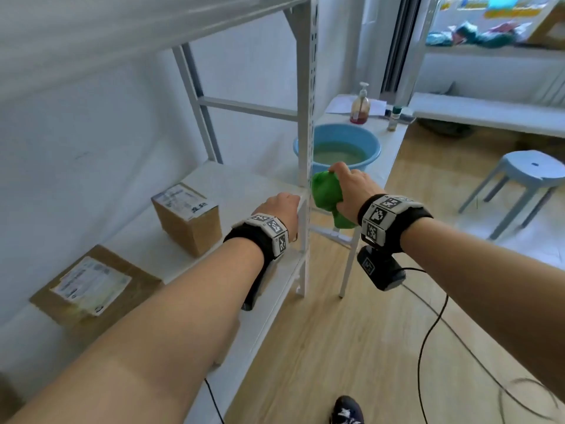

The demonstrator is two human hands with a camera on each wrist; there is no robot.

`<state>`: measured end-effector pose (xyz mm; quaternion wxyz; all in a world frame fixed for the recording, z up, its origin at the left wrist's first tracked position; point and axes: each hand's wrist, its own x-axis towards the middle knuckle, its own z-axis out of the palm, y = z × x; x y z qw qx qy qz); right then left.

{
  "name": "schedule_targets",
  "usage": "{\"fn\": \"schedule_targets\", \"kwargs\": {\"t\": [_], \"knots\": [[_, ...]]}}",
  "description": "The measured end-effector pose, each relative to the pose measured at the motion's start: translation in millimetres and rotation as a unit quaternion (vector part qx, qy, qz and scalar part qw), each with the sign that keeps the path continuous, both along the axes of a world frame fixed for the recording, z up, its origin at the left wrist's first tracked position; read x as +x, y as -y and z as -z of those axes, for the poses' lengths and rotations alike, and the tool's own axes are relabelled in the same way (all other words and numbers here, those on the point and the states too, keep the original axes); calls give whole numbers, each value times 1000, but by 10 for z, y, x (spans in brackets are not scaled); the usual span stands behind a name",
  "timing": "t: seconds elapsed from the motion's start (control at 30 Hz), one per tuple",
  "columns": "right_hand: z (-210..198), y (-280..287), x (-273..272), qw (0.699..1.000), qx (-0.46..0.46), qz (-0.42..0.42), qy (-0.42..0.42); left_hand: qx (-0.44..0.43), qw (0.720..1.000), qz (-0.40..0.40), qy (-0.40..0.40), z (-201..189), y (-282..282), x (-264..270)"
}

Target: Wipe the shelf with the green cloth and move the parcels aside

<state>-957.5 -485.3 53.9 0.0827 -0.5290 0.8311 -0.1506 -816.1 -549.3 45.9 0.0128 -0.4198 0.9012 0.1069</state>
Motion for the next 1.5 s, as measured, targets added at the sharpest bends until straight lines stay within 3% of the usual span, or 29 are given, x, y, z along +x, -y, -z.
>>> {"fn": "schedule_targets", "kwargs": {"t": [0.27, 0.7, 0.87, 1.03, 1.23, 1.5], "knots": [[110, 423, -932, 999, 31, -29, 17, 6, 1000, -2, -4, 64, 377, -1041], [206, 1530, -2005, 999, 44, 2, 19, 16, 1000, 20, -4, 250, 1464, -2136], [338, 1931, -2318, 998, 47, -22, 27, 30, 999, 9, 30, 390, 1680, -2381], [582, 2306, -2576, 986, 101, -129, 6, 33, 996, -54, 66, 535, 1838, -2638], [831, 2541, -2852, 944, 181, -276, -9, 50, 980, -176, 81, 611, 1817, -2926], [894, 2648, -3070, 929, 170, -327, -31, 59, 955, -286, 46, 682, 1618, -3097]]}}
